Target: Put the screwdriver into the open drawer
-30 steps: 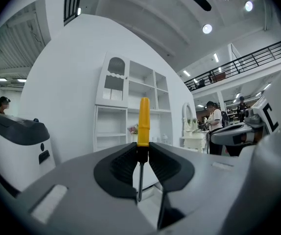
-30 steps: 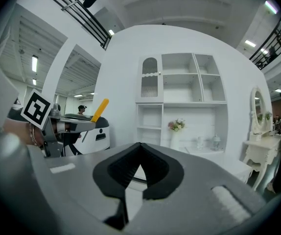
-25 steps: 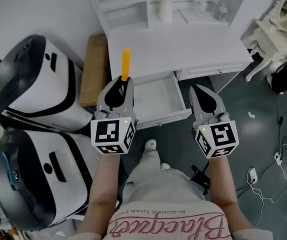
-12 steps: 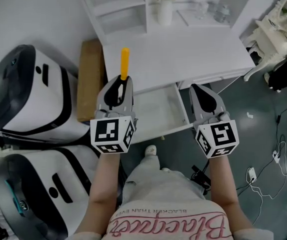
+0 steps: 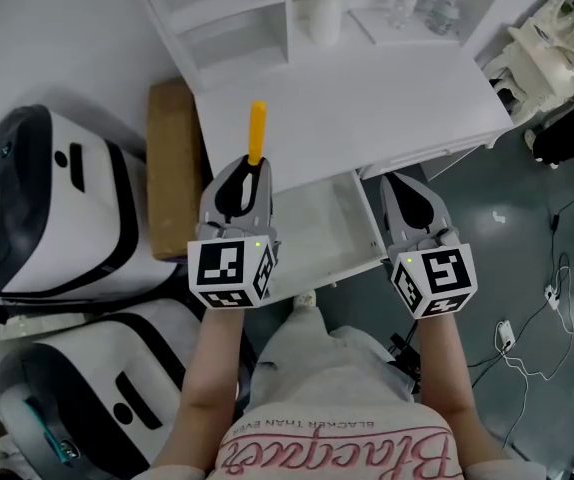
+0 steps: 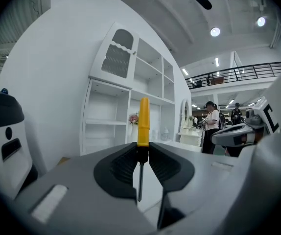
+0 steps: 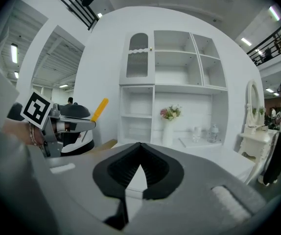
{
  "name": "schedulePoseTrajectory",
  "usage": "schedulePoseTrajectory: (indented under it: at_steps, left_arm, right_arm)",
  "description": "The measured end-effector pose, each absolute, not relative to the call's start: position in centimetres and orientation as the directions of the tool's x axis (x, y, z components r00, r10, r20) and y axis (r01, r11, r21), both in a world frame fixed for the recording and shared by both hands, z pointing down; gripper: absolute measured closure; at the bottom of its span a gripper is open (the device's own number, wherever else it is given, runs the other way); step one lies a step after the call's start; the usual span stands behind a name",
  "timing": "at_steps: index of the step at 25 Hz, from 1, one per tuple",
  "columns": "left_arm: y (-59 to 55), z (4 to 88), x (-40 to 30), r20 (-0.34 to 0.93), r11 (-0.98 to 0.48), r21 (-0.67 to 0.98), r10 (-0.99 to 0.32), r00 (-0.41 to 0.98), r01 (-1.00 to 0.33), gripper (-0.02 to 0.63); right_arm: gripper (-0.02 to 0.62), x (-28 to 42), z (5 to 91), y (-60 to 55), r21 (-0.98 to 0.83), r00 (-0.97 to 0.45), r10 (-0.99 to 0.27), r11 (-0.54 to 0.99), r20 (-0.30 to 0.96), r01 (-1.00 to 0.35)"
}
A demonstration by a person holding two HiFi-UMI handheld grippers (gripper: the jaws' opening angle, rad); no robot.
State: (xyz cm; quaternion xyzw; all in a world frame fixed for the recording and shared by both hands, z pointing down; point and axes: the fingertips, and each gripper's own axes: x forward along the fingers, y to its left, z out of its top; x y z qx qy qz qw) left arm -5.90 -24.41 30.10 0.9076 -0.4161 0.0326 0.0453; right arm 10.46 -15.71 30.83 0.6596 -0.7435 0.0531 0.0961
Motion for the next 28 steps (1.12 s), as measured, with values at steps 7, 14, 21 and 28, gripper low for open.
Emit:
schedulePoseTrajectory:
  at_steps: [7, 14, 21, 28]
  left_arm:
    - [-24.7, 33.0, -5.1, 0.162, -0.665, 0.074, -0.727, 0.667, -0.743, 0.512]
    - [-23.9, 36.3, -3.8, 0.234, -0.68, 0.095, -0.695, 0.68, -0.727, 0.512]
    - [-22.5, 39.7, -3.0, 0.31, -0.678, 0.112, -0.671, 0.674, -0.727, 0.512]
    - [-21.2, 43.1, -2.6, 0.387, -0.679, 0.126, -0.637, 0.666, -0.723, 0.512]
  right_arm:
    - [0.594, 10.8, 33.2, -15.6, 0.017, -0.093, -0.961, 0.101, 0.262, -0.995]
    - [0.594, 11.6, 35.6, -15.0, -0.014, -0.083, -0.949, 0.083, 0.303, -0.996]
    - [0.595, 12.3, 37.7, -14.5, -0.04, -0.101, -0.933, 0.092, 0.345, -0.995]
    - [0.595, 13.2, 38.8, -14.1, -0.044, -0.107, -0.921, 0.097, 0.375, -0.994]
